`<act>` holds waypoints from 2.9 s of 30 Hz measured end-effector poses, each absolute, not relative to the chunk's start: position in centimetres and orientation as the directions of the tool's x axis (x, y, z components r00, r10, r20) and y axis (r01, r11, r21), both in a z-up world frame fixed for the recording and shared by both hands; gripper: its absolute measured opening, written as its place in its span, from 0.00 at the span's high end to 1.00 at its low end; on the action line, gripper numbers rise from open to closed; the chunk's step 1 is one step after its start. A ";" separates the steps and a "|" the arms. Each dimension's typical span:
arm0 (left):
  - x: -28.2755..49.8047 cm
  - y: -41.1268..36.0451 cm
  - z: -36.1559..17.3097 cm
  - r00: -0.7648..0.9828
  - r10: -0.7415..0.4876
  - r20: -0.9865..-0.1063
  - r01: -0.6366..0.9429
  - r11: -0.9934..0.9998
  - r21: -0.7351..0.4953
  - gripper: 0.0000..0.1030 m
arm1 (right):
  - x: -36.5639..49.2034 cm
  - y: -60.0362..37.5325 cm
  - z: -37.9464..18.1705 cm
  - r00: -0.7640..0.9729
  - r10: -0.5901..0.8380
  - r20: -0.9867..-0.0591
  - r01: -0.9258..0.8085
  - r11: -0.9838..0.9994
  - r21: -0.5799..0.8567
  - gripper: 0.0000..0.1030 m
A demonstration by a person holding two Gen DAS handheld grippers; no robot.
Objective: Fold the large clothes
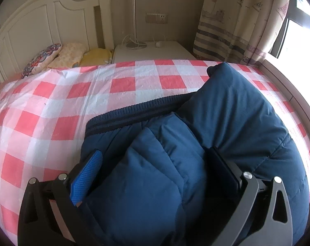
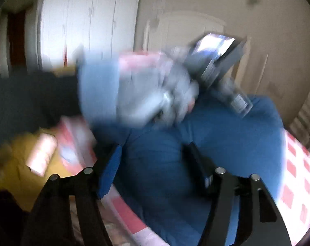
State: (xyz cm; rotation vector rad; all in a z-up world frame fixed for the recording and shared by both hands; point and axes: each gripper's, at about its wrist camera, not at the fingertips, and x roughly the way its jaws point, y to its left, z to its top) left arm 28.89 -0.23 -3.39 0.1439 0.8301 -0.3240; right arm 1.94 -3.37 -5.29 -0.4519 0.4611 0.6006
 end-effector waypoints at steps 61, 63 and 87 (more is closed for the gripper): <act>28.9 5.0 -3.9 0.654 -0.031 -0.756 -0.101 0.987 -0.127 0.02 | 36.4 -15.4 -5.3 0.532 0.390 -0.752 -0.490 0.866 0.103 0.49; 29.1 5.0 -4.1 0.646 -0.036 -0.762 -0.101 0.986 -0.132 0.02 | 36.5 -15.8 -5.1 0.528 0.398 -0.750 -0.475 0.871 0.128 0.49; 29.4 5.4 -4.6 0.621 -0.074 -0.780 -0.104 0.979 -0.176 0.02 | 29.8 -12.4 -2.4 0.656 0.245 -0.714 -0.469 0.874 -0.131 0.31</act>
